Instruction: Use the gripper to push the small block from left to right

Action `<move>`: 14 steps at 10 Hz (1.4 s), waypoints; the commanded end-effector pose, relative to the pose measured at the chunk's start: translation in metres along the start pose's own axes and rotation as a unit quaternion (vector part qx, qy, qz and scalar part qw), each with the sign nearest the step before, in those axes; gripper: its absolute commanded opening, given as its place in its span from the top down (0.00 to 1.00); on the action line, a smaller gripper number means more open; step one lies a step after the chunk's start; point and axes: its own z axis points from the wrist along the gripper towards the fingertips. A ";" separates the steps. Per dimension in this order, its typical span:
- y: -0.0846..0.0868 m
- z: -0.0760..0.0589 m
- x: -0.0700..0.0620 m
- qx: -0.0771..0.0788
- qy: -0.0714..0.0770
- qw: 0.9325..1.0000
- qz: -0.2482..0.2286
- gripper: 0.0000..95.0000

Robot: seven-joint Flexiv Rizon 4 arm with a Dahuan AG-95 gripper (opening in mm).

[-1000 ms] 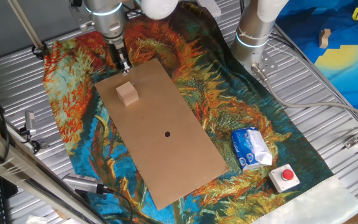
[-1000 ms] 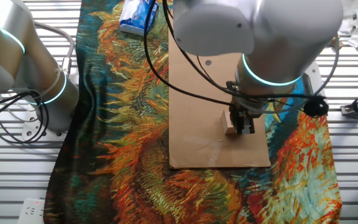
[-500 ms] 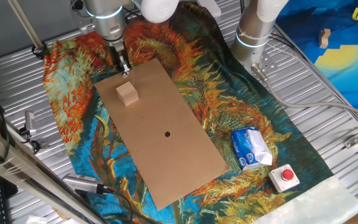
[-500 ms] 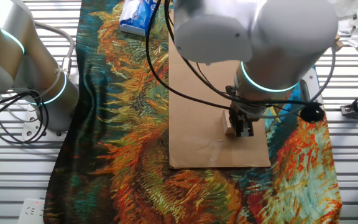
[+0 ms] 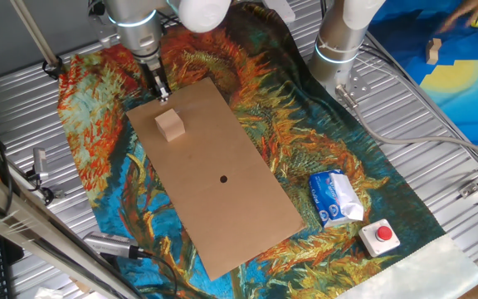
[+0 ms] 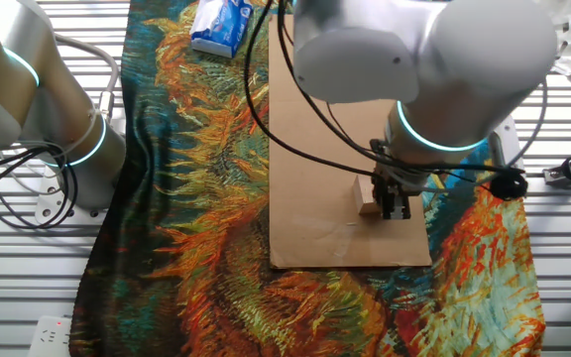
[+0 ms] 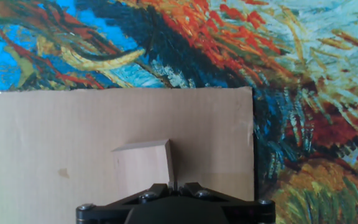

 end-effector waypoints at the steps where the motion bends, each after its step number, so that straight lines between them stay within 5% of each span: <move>1: 0.000 0.001 -0.002 -0.002 0.003 1.000 0.004 1.00; 8: 0.000 0.002 -0.001 -0.004 0.013 1.000 0.014 1.00; 11: 0.000 0.002 -0.001 -0.005 0.006 1.000 0.011 1.00; 12: 0.000 0.002 -0.001 -0.029 -0.006 1.000 0.001 1.00; 13: 0.000 0.002 -0.001 -0.041 -0.002 0.999 0.000 1.00; 14: 0.000 0.002 -0.001 -0.025 0.006 1.000 -0.015 1.00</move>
